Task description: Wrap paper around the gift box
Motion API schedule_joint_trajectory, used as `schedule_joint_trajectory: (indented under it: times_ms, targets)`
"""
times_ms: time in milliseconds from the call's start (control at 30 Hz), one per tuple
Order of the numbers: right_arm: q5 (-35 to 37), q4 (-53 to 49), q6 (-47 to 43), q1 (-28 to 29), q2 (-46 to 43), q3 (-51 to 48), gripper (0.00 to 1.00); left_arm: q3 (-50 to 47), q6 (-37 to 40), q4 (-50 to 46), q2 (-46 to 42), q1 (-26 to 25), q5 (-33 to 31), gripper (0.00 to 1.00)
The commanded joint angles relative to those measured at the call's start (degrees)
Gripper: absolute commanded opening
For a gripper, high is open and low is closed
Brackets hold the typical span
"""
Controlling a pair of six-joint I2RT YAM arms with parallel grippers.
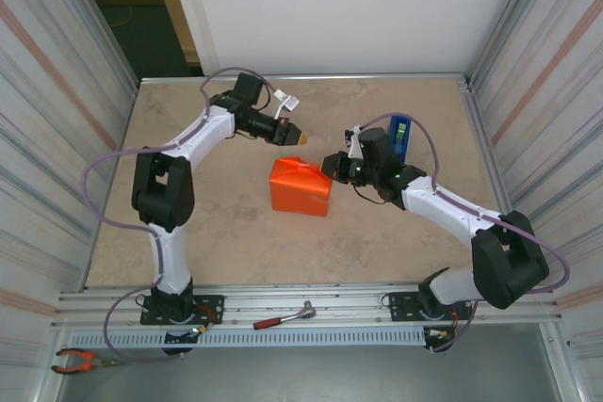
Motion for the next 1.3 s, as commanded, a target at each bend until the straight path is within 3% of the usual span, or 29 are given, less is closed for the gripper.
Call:
schedule_joint_trajectory:
  times_ms: [0,367,633,867,1267]
  targets:
    - [1.46,-11.91,-0.73,0.53,1.79,-3.77,0.0,4.24,0.38,-5.58,2.53,0.33,-0.53,0.0]
    - [1.5,-11.91,-0.99,0.51,2.11,-3.37,0.0,4.71,11.59,-19.71,3.69,-1.74,2.51,0.0]
    - [1.48,-12.0,-1.45,0.27,2.47,-3.12,0.0,1.54,14.29,-21.82,0.12,-2.29,5.12,0.0]
    - [1.46,-11.91,-1.54,0.24,2.18,-3.45,0.0,-2.59,14.6,-20.88,-3.47,-2.67,4.18,0.0]
    - [1.96,-12.09,-1.28,0.27,1.43,-4.08,0.0,-10.87,8.61,-11.47,-11.64,-2.73,0.57,0.0]
